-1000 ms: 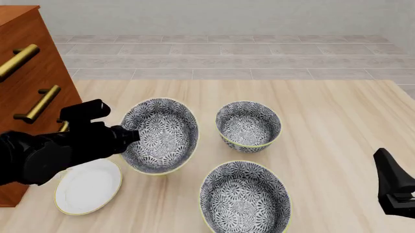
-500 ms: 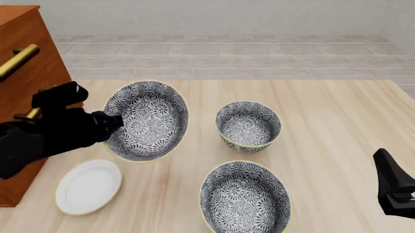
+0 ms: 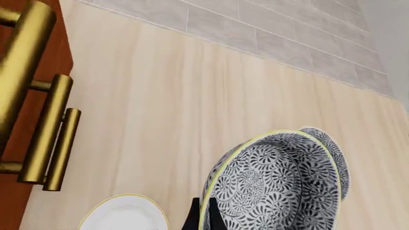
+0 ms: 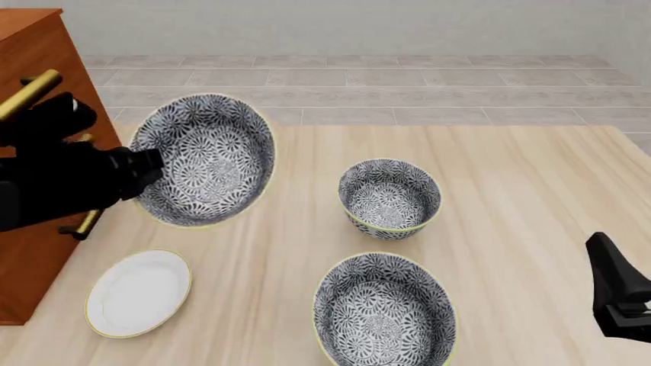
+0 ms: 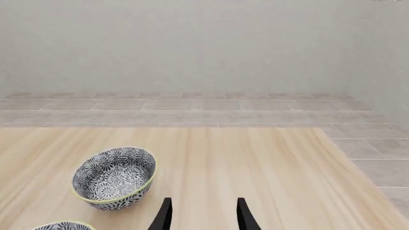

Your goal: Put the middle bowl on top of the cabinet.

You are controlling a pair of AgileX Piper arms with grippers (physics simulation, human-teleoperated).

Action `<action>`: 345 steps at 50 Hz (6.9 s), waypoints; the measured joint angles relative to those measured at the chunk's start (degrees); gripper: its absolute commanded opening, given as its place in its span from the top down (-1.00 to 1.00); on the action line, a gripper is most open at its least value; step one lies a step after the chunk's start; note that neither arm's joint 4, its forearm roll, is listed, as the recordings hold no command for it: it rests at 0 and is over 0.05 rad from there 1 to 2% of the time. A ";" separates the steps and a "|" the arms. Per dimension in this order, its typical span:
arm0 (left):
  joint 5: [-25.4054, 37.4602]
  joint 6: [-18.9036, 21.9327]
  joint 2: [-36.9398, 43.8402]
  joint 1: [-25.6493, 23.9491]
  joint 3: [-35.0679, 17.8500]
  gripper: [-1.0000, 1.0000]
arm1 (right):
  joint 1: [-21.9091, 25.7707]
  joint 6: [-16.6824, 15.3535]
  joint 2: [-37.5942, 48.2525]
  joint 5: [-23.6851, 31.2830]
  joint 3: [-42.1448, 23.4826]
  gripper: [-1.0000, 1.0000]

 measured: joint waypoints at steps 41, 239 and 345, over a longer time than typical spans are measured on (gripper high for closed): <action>15.67 -0.39 -6.20 7.25 -10.87 1.00 | 0.10 0.30 -0.36 0.28 0.00 -1.00; 30.37 -16.56 4.05 41.42 -42.45 1.00 | 0.61 0.80 0.26 -0.57 -0.30 -1.00; 32.03 -23.54 13.39 48.87 -44.95 -1.00 | 0.87 0.69 0.63 -0.81 -0.77 -1.00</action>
